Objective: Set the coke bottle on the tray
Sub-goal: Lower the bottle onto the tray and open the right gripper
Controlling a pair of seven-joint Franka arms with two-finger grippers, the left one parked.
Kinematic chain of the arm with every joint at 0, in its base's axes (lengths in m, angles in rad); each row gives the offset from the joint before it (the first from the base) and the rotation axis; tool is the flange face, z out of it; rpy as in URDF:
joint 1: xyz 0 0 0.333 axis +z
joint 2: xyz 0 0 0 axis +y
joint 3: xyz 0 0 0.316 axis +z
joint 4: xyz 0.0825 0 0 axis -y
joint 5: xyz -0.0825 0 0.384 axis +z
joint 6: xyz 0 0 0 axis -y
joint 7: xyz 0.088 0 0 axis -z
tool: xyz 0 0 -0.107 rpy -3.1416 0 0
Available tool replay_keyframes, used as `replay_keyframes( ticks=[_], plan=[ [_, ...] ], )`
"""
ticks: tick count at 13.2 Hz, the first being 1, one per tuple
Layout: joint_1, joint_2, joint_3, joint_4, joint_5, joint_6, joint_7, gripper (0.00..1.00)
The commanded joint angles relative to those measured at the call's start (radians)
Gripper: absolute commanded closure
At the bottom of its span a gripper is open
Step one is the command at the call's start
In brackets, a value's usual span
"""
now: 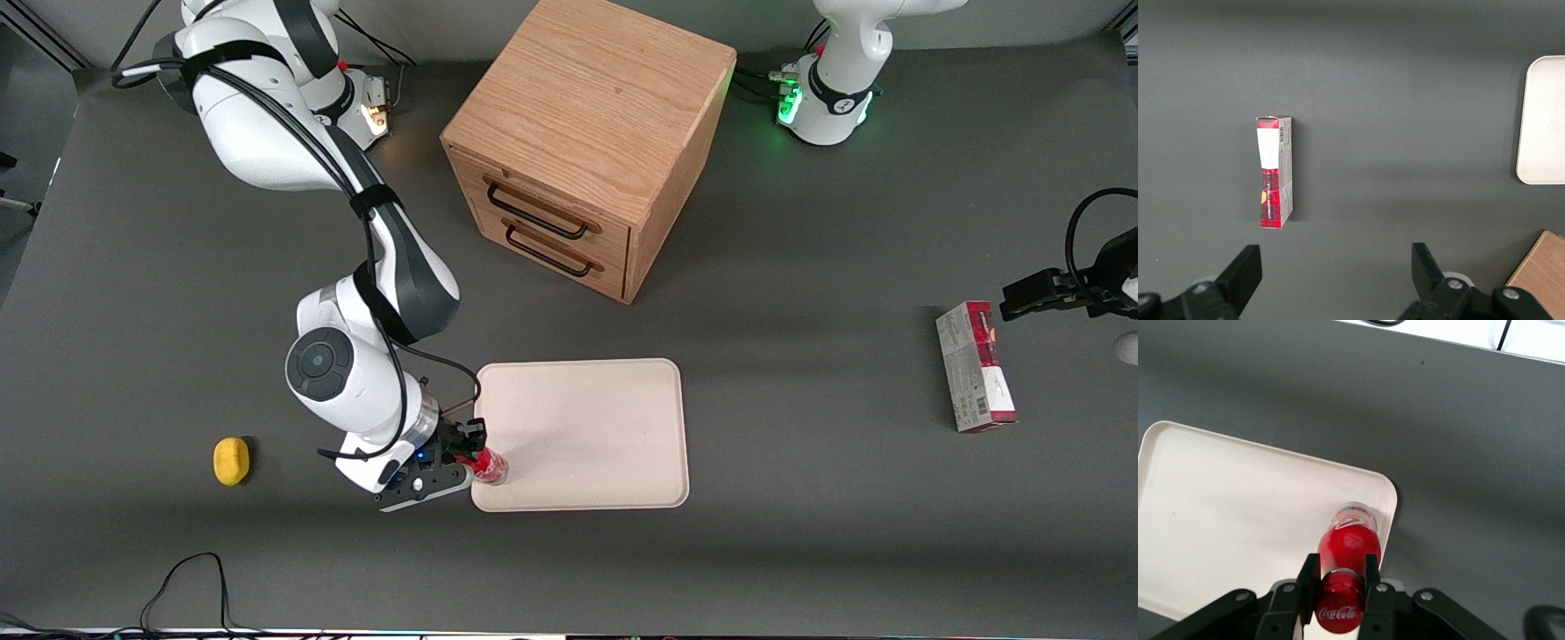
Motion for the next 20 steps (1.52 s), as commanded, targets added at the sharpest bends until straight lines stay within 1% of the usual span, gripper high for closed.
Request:
replay_keyframes(
  ticks=[1, 4, 6, 7, 9, 20],
  plan=[
    [0.009, 0.017, -0.011, 0.029, 0.014, 0.021, 0.023, 0.73],
    [0.011, 0.020, -0.011, 0.031, 0.012, 0.023, 0.021, 0.67],
    [0.016, 0.027, -0.011, 0.032, -0.005, 0.023, 0.023, 0.65],
    [0.016, 0.029, -0.011, 0.034, -0.011, 0.023, 0.023, 0.55],
    [0.016, 0.029, -0.011, 0.035, -0.011, 0.021, 0.024, 0.00],
    [0.017, 0.021, -0.008, 0.035, -0.009, 0.018, 0.075, 0.00]
  ],
)
